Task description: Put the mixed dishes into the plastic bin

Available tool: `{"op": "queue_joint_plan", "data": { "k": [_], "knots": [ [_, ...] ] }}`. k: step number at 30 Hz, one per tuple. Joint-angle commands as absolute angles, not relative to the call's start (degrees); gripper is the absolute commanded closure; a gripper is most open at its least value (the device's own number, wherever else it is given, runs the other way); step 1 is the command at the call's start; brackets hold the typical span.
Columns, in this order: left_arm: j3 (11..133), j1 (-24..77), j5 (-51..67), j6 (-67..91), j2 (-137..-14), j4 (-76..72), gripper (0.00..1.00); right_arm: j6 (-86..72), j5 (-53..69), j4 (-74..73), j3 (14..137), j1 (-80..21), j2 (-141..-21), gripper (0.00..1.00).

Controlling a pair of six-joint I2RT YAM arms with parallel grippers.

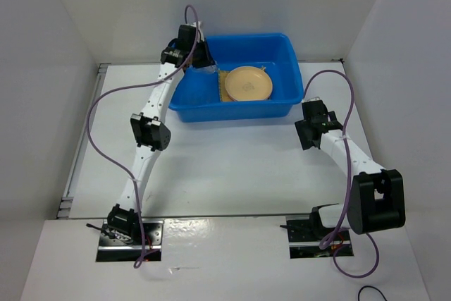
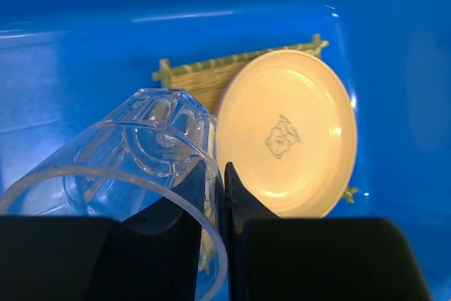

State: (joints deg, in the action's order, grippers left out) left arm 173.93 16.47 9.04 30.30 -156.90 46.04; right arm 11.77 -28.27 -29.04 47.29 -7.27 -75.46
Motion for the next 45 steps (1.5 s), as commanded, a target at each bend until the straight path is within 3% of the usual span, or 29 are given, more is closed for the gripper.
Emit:
{"op": "queue_joint_plan", "data": {
  "k": [1, 15, 20, 24, 25, 28, 29, 32, 35, 45],
  "knots": [
    [178.32, 14.77, 5.63, 27.16, -158.71, 47.09, 0.97, 10.72, -29.53, -26.46, 47.2, -7.82, -74.17, 0.06],
    [176.57, 15.56, -0.44, 24.16, -162.86, 54.49, 0.97, 10.72, -29.53, -26.46, 47.2, -7.82, -75.23, 0.06],
    [176.57, 15.56, -2.36, 25.31, -162.86, 59.23, 0.9, 10.72, -29.53, -26.46, 47.2, -7.82, -75.23, 0.06],
    [176.57, 15.56, -2.37, 25.84, -162.86, 61.69, 0.75, 10.72, -29.01, -26.46, 47.2, -7.82, -75.23, 0.06],
    [177.09, 15.56, -2.37, 25.84, -162.86, 61.7, 0.61, 10.72, -29.0, -26.46, 47.2, -7.82, -75.23, 0.06],
    [177.63, 15.56, -2.37, 25.84, -162.17, 61.7, 0.43, 10.72, -29.0, -26.46, 47.2, -7.82, -75.23, 0.06],
    [177.63, 15.56, -2.37, 25.84, -161.55, 61.7, 0.3, 10.72, -29.0, -26.46, 47.2, -7.82, -75.23, 0.06],
    [179.82, 15.56, -4.21, 26.37, -159.27, 62.31, 0.09, 10.72, -29.0, -26.46, 47.2, -7.82, -74.71, 0.06],
    [179.82, 15.03, -8.68, 27.51, -153.65, 60.92, 0.0, 10.72, -28.48, -26.46, 47.2, -7.82, -74.1, 0.06],
    [179.82, 12.66, -15.54, 27.07, -136.42, 50.88, 0.0, 10.72, -28.48, -26.98, 47.2, -7.82, -73.48, 0.03]
  ]
}}
